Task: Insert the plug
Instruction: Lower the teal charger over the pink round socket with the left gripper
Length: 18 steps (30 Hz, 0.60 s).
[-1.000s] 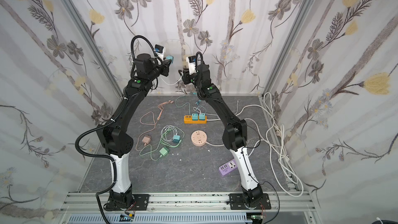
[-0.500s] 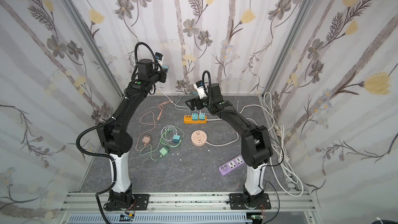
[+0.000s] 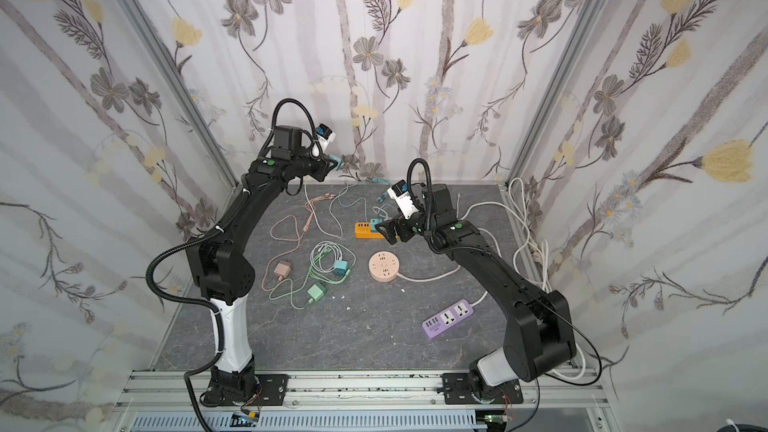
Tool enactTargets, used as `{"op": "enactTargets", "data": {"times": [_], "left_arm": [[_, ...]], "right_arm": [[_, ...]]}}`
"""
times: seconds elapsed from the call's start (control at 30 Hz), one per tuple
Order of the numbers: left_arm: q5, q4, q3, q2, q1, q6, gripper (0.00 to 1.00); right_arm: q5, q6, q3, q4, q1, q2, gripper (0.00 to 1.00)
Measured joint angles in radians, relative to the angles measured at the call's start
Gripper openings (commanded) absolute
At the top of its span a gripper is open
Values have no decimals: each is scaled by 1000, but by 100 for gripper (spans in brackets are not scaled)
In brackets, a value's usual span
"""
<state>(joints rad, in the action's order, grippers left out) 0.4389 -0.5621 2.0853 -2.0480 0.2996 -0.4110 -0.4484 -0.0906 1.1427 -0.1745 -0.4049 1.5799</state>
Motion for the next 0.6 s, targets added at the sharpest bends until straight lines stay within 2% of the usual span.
{"op": "enactTargets", "data": {"times": [0.1,0.2,0.4,0.6], "left_arm": [[97,-59,-100,53,46,-91,0],[127,-123,-129,65,97,-164,0],[80,-233,-119,31,205,-241,0],[2,-312,-93,-38,292,-297,0]], "right_arm": [[15,16,-71,11,26,-76,99],[49,32,-127,19,48,-122,99],[147,76,-204,42,71,-197,99],[153,84,-285,37,72,-250,99]]}}
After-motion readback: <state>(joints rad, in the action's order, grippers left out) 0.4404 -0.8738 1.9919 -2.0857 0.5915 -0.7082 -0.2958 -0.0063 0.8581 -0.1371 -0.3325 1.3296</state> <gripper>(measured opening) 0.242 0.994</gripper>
